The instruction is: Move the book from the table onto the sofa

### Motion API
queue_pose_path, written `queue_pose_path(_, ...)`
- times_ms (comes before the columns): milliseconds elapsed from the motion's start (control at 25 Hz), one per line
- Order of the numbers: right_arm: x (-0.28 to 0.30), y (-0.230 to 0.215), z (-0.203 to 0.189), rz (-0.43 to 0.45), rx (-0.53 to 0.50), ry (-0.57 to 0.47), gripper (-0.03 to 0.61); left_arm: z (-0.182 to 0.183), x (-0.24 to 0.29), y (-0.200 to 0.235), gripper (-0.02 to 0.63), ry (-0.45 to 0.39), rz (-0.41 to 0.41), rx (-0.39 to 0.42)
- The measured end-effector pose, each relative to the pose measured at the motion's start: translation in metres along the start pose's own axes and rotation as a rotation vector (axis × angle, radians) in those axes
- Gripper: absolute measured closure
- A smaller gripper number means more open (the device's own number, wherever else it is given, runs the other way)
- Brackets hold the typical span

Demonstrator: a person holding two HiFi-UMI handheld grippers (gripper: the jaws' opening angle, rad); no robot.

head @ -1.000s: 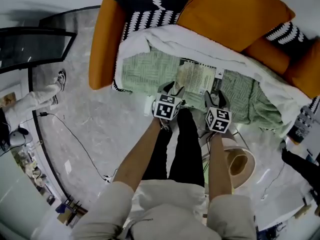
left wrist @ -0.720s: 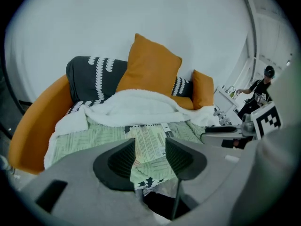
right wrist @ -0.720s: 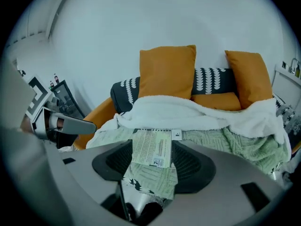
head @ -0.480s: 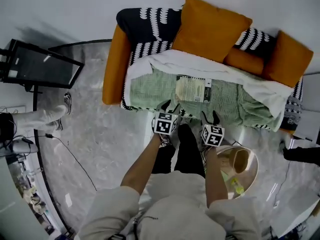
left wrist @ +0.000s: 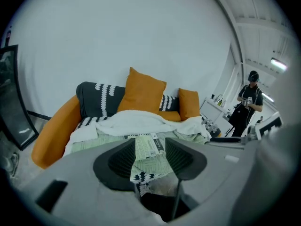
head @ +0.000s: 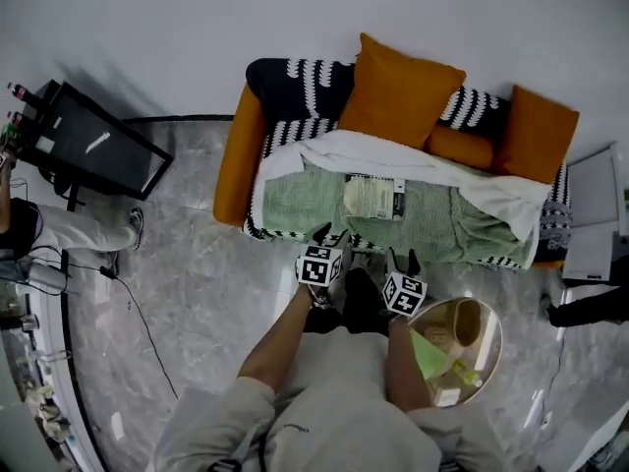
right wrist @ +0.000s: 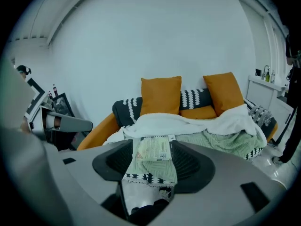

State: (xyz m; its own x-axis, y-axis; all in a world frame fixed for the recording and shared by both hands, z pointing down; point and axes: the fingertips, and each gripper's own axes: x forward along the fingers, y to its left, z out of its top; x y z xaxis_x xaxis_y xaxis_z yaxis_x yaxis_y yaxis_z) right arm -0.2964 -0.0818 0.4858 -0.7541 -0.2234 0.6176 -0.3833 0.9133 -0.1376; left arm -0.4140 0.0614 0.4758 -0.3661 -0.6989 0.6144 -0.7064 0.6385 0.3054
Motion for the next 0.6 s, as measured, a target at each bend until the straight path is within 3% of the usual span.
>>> queue_pose_path(320,-0.031,0.056,0.008,0.032,-0.116,-0.022,0.316,-0.008,-0.053,-0.014,0.420,-0.016,-0.011,0.019)
queue_pose_path(480,-0.034,0.070,0.010,0.060,-0.162,-0.026,0.319,-0.006,-0.062,-0.015,0.449,-0.023,-0.034,0.072)
queue_pose_path(520,-0.033,0.074,0.008,0.071,-0.184,-0.020,0.324,-0.004,-0.065,-0.014,0.474,-0.033,-0.039,0.068)
queue_pose_path(600,-0.031,0.079,0.009,0.079,-0.221,-0.016,0.338,0.000,-0.072,-0.015,0.586,-0.055,-0.061,0.049)
